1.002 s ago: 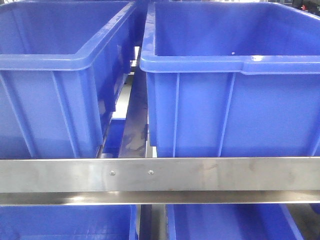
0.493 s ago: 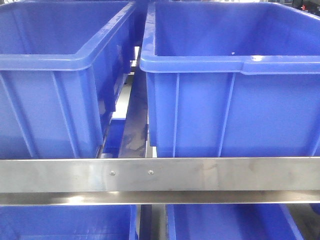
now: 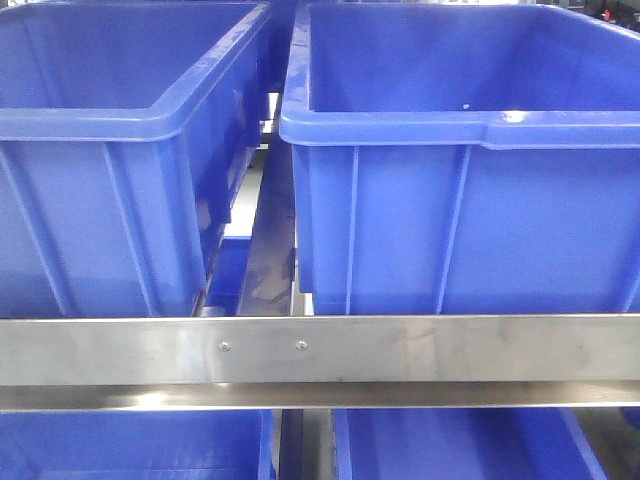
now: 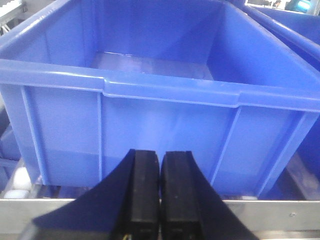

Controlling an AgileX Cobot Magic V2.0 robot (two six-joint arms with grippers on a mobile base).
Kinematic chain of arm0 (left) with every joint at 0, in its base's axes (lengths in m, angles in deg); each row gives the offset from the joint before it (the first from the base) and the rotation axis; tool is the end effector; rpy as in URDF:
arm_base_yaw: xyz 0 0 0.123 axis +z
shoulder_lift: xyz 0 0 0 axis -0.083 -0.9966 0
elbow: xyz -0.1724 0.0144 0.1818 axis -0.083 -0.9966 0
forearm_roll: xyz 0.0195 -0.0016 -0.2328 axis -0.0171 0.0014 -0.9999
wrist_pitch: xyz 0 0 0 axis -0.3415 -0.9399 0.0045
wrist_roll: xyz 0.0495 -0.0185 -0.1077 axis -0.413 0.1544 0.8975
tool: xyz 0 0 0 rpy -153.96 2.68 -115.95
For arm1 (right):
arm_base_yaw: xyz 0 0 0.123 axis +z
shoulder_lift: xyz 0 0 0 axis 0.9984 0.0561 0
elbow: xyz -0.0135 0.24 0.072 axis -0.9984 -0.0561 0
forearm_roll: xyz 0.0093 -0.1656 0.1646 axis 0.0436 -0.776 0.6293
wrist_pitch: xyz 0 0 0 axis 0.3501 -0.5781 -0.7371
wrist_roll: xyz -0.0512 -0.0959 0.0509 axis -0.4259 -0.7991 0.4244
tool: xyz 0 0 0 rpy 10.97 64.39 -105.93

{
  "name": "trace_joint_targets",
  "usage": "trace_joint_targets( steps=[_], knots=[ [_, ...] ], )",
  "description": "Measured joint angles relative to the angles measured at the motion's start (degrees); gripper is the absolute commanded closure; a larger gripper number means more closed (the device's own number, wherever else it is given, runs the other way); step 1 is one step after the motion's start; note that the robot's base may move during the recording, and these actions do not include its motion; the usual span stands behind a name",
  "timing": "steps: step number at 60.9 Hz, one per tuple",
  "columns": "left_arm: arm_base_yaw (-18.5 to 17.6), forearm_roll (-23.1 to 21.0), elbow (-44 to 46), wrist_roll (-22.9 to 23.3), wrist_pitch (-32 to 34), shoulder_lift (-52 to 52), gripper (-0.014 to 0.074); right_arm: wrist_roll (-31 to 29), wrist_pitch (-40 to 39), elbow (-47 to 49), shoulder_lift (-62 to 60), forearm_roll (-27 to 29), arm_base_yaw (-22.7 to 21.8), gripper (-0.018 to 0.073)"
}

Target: Sort and place red and blue blocks on shelf

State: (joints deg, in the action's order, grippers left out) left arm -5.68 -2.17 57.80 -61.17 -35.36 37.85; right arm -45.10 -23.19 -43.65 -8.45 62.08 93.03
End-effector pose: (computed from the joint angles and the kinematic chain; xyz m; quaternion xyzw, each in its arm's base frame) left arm 0.1003 -0.0145 0.1957 -0.0036 0.7275 -0.1058 0.6778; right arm 0.1016 0.0088 0.1922 0.0000 0.7232 0.0623 0.6878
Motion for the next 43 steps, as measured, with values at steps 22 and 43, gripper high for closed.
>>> trace_joint_targets(
  steps=[22, 43],
  knots=[
    [0.1, -7.2, 0.0, -10.0, 0.9, 0.0, 0.0465, 0.0, 0.0, 0.0, 0.0, 0.0, 0.0, 0.051],
    [0.1, -7.3, 0.0, -10.3, 0.9, 0.0, 0.0465, 0.0, 0.0, 0.0, 0.0, 0.0, 0.0, 0.051]
  ],
)
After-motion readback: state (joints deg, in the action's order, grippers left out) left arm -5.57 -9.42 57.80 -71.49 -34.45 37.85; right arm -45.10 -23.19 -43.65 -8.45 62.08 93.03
